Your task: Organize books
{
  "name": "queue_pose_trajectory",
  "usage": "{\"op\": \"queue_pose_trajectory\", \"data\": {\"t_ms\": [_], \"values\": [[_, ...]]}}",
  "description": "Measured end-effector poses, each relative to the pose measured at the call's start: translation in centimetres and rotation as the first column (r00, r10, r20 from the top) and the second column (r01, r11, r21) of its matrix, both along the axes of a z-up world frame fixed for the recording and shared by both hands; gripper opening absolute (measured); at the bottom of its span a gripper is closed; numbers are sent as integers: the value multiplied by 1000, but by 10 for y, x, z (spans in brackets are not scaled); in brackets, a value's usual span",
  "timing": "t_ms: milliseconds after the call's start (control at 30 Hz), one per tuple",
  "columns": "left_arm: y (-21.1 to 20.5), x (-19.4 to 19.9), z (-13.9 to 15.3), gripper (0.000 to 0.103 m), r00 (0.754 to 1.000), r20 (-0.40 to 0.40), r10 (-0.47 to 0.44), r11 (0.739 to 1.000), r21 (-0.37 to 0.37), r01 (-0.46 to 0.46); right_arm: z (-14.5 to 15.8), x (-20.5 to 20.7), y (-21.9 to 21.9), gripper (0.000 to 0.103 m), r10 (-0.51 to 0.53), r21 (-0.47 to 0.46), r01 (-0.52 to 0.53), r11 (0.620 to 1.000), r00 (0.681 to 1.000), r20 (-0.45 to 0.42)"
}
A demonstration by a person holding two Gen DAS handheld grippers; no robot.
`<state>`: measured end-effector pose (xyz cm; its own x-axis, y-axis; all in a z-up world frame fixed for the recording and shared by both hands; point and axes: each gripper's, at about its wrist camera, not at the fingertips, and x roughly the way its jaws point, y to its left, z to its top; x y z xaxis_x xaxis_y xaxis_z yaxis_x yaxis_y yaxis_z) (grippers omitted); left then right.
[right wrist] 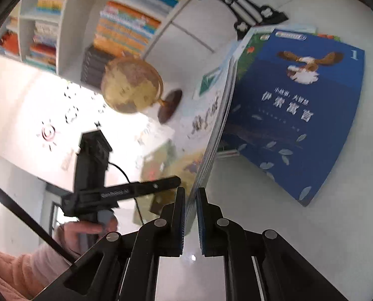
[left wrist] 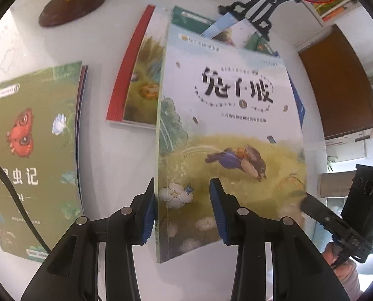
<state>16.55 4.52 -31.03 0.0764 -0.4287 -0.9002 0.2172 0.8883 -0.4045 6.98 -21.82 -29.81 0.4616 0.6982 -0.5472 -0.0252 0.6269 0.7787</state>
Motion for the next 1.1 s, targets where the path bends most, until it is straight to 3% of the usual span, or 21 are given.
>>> {"op": "queue_pose_trajectory", "data": {"t_ms": [100, 300, 500, 700, 767, 833, 900, 1100], "values": [[1, 3, -7, 36, 1000, -18, 10, 1000, 13, -9, -13, 4, 1, 13, -36, -48, 33, 998, 997, -66], [-4, 3, -10, 37, 1000, -21, -11, 999, 32, 12, -44, 4, -11, 13, -93, 20, 98, 995, 978, -189], [-7, 2, -13, 36, 999, -19, -31, 997, 73, 32, -52, 10, -12, 15, -92, -76, 78, 994, 974, -205], [-3, 7, -14, 36, 1000, -13, 1, 996, 87, 0, -61, 19, -15, 28, -58, 9, 61, 998, 975, -216], [2, 10, -11, 36, 1000, -14, 17, 999, 52, -16, -55, 20, -9, 28, -6, 14, 9, 1000, 982, -189], [6, 9, -7, 36, 1000, -18, 13, 1000, -10, -14, -39, 19, 0, 14, 55, 13, -54, 998, 993, -105], [11, 6, -1, 36, 1000, 11, 5, 999, -41, -5, -25, 17, 8, 8, 86, -53, -89, 995, 995, -55], [30, 3, 9, 36, 997, 30, 66, 980, -189, -59, 13, 18, 33, 9, 142, -298, -121, 947, 988, 52]]}}
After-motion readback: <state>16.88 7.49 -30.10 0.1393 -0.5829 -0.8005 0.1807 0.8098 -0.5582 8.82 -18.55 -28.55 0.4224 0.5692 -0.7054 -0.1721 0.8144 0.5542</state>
